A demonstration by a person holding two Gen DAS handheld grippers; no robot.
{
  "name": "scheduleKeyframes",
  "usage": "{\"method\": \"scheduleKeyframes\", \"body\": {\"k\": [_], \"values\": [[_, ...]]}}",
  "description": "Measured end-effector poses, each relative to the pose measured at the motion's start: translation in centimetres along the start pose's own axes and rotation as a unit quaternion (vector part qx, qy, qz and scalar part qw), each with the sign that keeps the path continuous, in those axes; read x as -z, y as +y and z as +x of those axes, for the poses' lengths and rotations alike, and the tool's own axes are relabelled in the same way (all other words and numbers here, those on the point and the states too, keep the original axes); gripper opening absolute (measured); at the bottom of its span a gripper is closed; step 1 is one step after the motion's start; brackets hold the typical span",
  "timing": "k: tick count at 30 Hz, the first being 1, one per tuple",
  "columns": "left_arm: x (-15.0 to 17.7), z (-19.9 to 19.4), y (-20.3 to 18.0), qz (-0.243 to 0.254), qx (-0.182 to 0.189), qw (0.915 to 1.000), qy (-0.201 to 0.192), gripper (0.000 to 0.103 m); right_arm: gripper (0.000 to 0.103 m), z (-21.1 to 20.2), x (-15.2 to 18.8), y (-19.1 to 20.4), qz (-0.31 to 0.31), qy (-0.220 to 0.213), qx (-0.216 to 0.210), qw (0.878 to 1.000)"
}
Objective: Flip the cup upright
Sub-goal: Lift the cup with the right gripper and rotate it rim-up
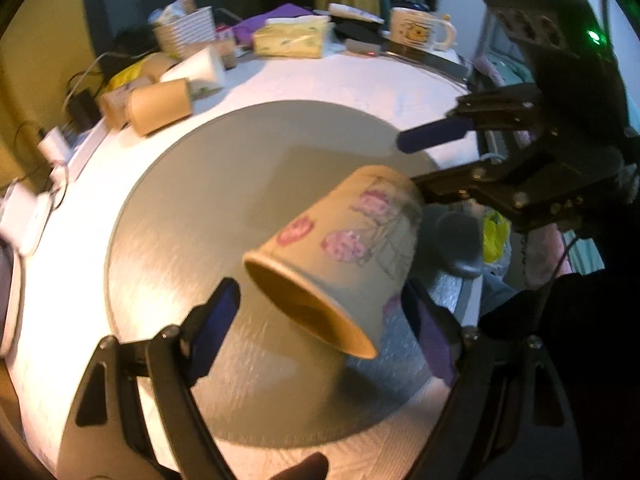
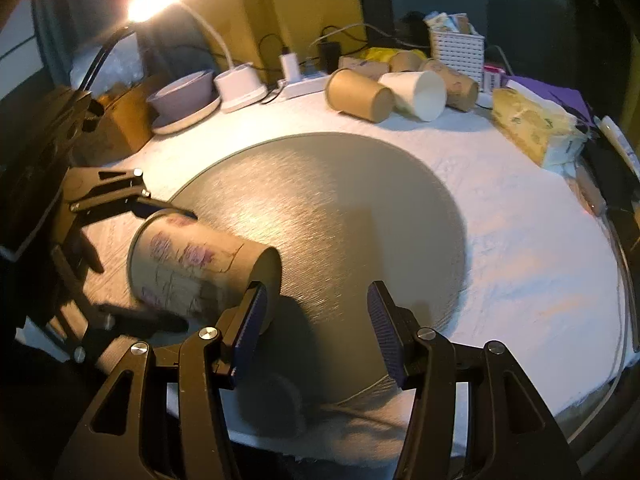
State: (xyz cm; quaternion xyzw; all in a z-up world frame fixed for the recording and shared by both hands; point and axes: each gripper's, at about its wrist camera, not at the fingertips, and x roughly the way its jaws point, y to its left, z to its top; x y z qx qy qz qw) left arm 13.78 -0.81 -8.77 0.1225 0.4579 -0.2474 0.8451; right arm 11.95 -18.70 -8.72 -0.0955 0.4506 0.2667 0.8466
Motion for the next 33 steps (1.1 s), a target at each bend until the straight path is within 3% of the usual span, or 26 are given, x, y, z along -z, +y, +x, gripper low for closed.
{"method": "scheduleKeyframes", "body": {"k": [8,12,14,21,30,33], "values": [[2.1,-1.9,1.6,-0.048,-0.022,0.9985,-0.018,0.084,0.056,-1.7,-0.8,2.1,-0.04,-0.006,-0.011,0.999],[3.3,-2.4,2.8,-0.081,-0.038,0.9957,-0.025,0.084,0.07,-2.3,-1.9,3.3,-0.075,-0.011,-0.032,0.997],[3.8,-2.8,3.4,-0.104,-0.047,0.993,-0.032,0.084,0.071,-2.0,-2.6,4.1,-0.098,-0.006,-0.04,0.994],[5.2,-3.5,5.4,-0.172,-0.062,0.9817,-0.055,0.084,0.071,0.7,-4.6,6.9,-0.167,0.029,-0.06,0.984],[7.0,-4.7,7.7,-0.241,-0.059,0.9643,-0.092,0.084,0.071,4.5,-6.5,9.5,-0.236,0.087,-0.034,0.967],[7.0,-4.8,8.2,-0.247,-0.056,0.9625,-0.097,0.084,0.071,5.6,-6.5,10.1,-0.254,0.108,-0.03,0.961]]}}
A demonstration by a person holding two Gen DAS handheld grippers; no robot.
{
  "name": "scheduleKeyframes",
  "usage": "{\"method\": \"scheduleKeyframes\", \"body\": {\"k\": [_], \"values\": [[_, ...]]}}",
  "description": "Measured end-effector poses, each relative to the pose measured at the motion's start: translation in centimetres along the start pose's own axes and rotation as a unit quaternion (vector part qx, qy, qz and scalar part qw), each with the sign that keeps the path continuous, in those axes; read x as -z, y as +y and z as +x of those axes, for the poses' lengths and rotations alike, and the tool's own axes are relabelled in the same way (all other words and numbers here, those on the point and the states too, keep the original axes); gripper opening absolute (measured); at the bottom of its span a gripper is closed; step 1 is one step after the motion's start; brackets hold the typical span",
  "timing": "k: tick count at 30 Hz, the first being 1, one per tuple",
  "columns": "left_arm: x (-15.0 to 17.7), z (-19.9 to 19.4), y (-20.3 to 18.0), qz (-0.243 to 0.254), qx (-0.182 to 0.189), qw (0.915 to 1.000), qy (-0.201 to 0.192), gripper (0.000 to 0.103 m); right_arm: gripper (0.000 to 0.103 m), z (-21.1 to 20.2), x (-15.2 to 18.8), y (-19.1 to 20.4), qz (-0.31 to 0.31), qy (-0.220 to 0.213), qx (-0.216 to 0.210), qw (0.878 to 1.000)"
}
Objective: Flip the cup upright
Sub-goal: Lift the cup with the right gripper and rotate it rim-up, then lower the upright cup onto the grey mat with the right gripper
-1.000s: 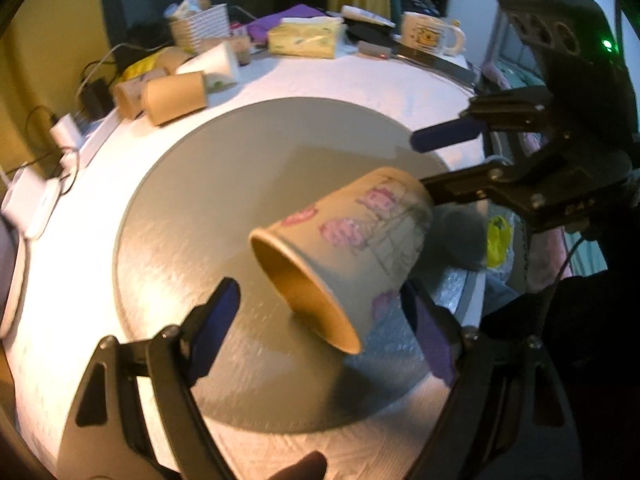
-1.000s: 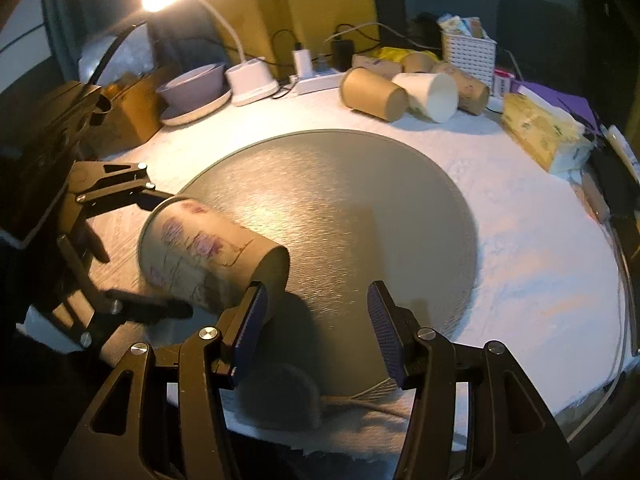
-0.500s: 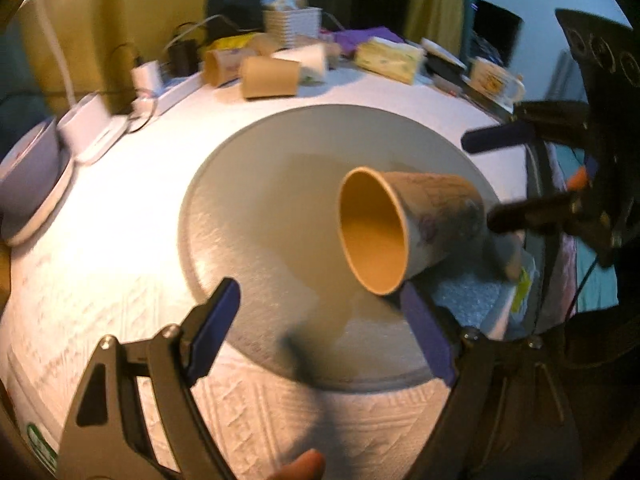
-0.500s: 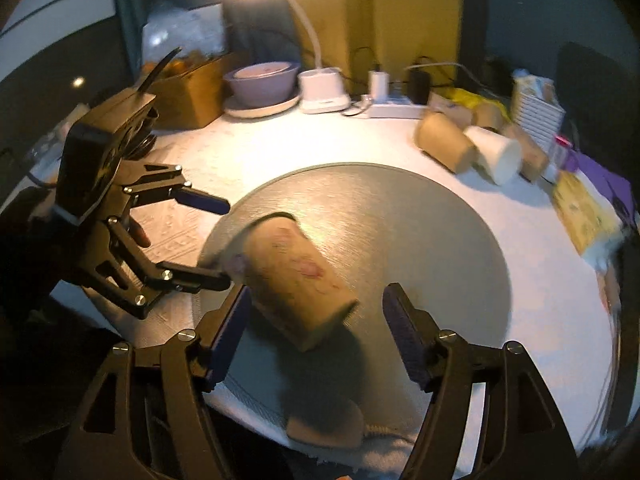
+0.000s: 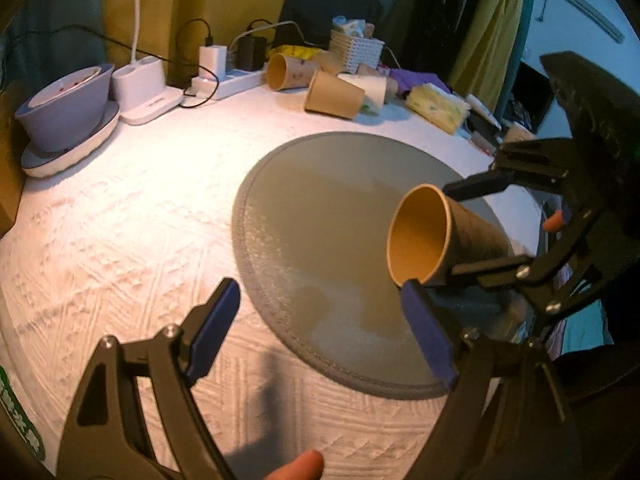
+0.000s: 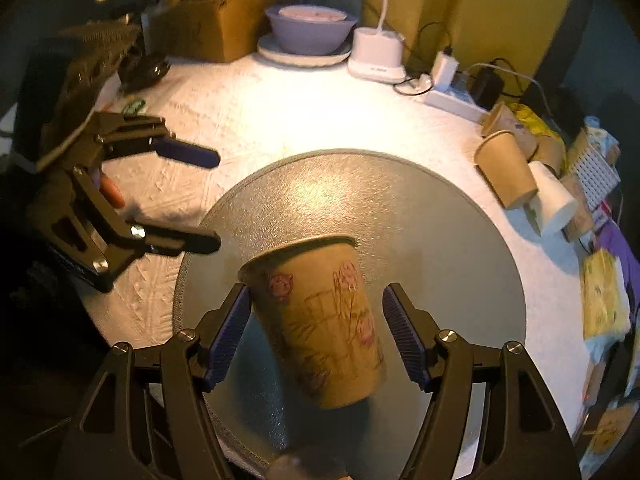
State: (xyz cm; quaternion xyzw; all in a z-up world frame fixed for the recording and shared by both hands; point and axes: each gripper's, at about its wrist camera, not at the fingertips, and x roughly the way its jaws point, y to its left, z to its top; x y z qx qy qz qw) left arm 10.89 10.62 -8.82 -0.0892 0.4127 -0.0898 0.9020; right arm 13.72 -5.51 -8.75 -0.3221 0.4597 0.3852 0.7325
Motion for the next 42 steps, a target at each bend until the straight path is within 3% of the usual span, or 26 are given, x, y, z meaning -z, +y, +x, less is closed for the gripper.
{"method": "scheduleKeyframes", "body": {"k": [7,11,16,21,30,36,42], "values": [[0.1,0.2,0.7,-0.011,0.016,0.9998,-0.005,0.084,0.071,2.2,-1.2,0.3,-0.021,0.048,0.002,0.999],[0.1,0.3,1.0,-0.017,0.018,0.9997,-0.002,0.084,0.071,3.5,-1.8,-0.5,0.009,0.078,-0.033,0.996],[0.1,0.4,0.9,-0.015,0.02,0.9997,-0.003,0.084,0.07,3.5,-2.3,-1.9,0.042,0.076,-0.047,0.995],[-0.3,0.4,0.7,-0.018,0.013,0.9997,-0.008,0.084,0.069,2.1,-2.5,-3.6,0.076,0.038,-0.033,0.996],[-1.4,-0.4,-0.1,-0.034,-0.012,0.9986,-0.04,0.084,0.069,-0.8,-0.2,-5.5,0.146,-0.099,0.01,0.984],[-1.7,-0.5,-1.4,-0.028,-0.021,0.9984,-0.044,0.084,0.069,-0.9,2.0,-6.3,0.189,-0.136,0.017,0.972],[-1.9,-0.4,-2.8,-0.025,-0.015,0.9986,-0.044,0.084,0.069,-1.5,2.3,-6.1,0.19,-0.16,0.015,0.968]]}}
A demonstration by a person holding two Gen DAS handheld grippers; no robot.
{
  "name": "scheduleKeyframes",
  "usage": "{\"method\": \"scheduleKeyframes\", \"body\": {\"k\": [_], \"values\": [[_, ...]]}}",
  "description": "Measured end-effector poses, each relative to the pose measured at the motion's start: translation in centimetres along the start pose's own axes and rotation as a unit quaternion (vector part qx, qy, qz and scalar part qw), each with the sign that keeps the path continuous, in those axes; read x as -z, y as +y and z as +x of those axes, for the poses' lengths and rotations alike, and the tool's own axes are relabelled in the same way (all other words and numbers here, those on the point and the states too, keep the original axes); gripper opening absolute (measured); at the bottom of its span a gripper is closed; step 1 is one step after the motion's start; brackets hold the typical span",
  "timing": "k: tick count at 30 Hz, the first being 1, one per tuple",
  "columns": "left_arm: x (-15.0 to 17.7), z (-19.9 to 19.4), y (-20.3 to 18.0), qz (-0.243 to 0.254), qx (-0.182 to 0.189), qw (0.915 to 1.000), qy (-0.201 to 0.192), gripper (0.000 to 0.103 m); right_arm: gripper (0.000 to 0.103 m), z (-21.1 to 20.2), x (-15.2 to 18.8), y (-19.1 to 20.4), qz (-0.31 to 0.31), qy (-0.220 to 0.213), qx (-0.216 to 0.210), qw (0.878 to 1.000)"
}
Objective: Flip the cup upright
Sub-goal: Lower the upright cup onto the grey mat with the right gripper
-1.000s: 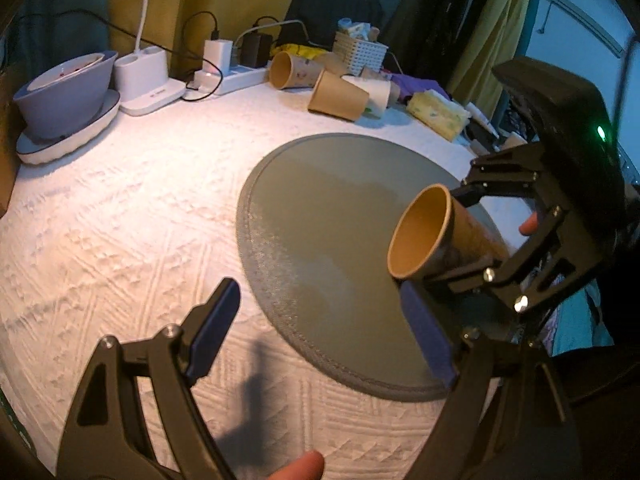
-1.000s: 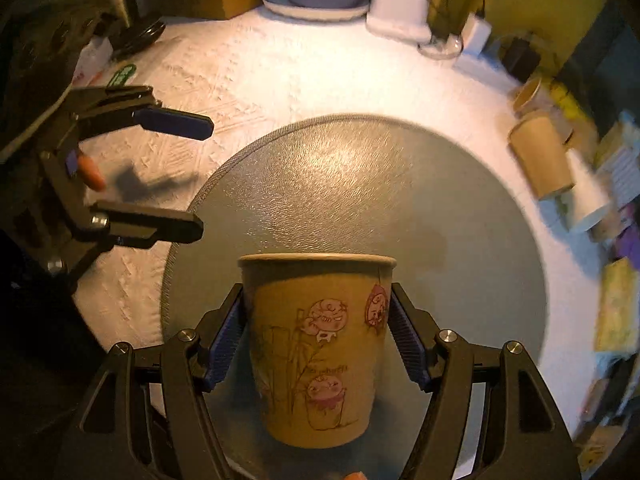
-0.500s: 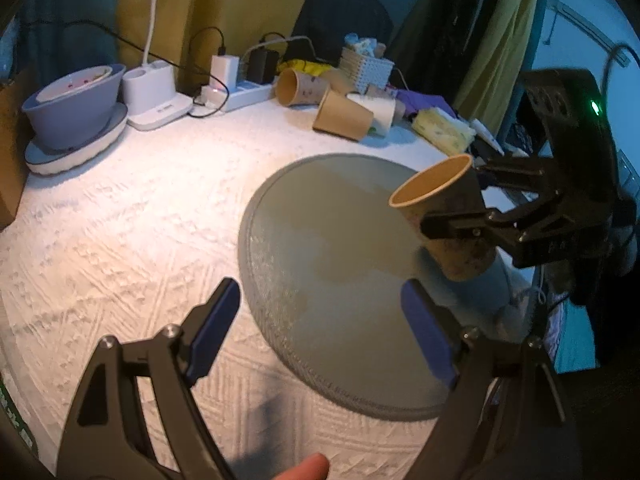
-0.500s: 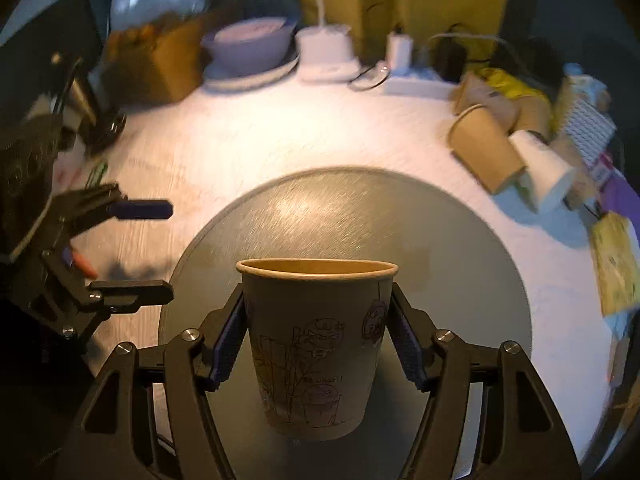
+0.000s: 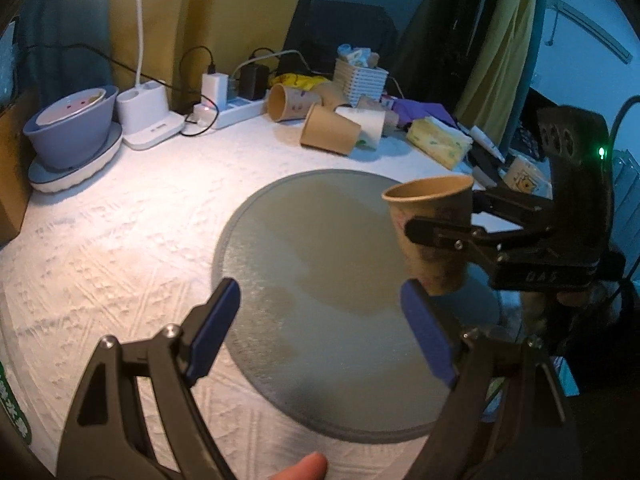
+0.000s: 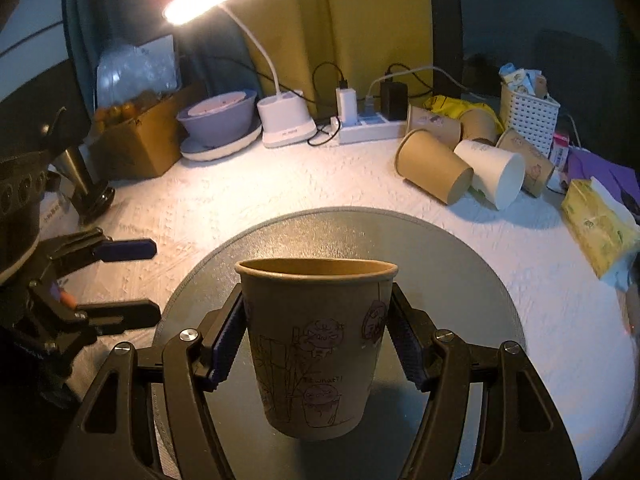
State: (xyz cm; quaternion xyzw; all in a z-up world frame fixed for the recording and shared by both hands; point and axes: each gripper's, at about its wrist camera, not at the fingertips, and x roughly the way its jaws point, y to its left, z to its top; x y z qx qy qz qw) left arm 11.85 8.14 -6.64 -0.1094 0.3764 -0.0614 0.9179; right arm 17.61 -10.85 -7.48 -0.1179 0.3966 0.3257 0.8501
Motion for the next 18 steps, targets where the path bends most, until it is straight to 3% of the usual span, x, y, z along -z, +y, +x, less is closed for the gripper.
{"method": "scheduleKeyframes", "body": {"k": [9,18], "values": [[-0.2,0.2,-1.0,0.005,-0.002,1.0,0.003,0.084,0.069,-0.5,1.4,-0.5,0.011,-0.009,0.002,1.0],[0.0,0.4,-2.5,0.014,0.007,0.9999,0.008,0.084,0.069,-1.7,3.1,0.0,-0.013,-0.011,0.038,0.999]]}}
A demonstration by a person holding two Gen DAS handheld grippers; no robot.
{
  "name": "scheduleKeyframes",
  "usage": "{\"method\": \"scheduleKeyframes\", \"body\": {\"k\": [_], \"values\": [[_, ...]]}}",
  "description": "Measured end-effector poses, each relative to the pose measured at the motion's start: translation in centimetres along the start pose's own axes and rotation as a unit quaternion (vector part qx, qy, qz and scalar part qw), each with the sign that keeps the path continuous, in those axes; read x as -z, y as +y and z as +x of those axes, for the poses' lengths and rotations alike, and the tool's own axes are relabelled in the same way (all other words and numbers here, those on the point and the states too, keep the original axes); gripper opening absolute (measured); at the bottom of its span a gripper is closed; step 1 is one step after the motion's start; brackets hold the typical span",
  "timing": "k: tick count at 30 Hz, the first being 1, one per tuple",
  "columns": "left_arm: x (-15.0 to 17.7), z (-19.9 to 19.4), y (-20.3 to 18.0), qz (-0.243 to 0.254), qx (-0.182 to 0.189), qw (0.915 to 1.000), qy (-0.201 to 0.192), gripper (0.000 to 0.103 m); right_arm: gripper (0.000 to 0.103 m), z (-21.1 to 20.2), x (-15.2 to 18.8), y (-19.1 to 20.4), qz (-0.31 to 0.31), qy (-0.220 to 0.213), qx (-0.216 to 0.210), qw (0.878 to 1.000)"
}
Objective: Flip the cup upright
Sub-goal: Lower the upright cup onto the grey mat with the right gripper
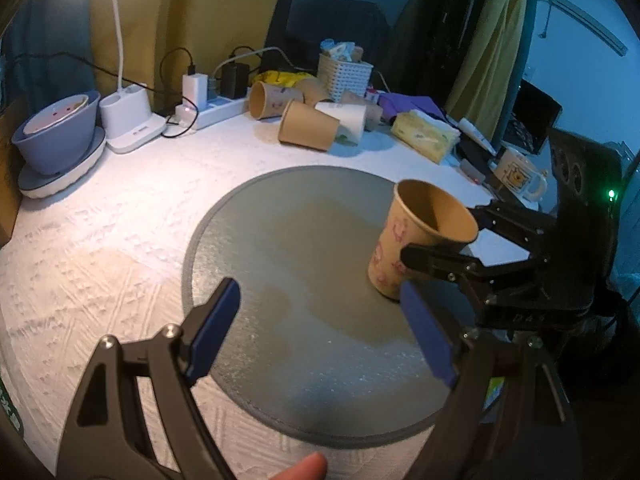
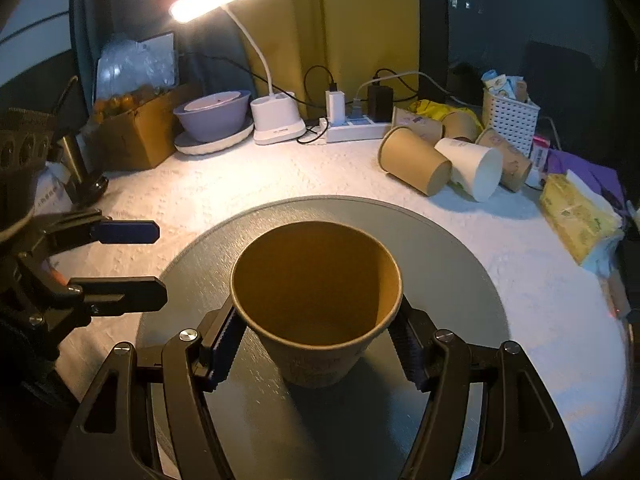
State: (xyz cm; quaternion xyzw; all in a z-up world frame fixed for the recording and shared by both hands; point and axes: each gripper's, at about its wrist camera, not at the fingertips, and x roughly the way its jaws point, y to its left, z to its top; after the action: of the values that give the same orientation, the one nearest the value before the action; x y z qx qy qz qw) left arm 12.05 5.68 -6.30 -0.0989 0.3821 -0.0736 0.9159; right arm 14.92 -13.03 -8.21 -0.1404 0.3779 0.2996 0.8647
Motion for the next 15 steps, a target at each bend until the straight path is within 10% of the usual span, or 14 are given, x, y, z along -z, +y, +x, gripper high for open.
{"method": "scheduleKeyframes", "body": {"k": [15], "values": [[1.1,-1.9,-1.7,0.005,-0.004,0.9999,-0.012,0.084,0.075,-2.1,1.3,0.2,0.023,-0.008,0.025,0.999]]}}
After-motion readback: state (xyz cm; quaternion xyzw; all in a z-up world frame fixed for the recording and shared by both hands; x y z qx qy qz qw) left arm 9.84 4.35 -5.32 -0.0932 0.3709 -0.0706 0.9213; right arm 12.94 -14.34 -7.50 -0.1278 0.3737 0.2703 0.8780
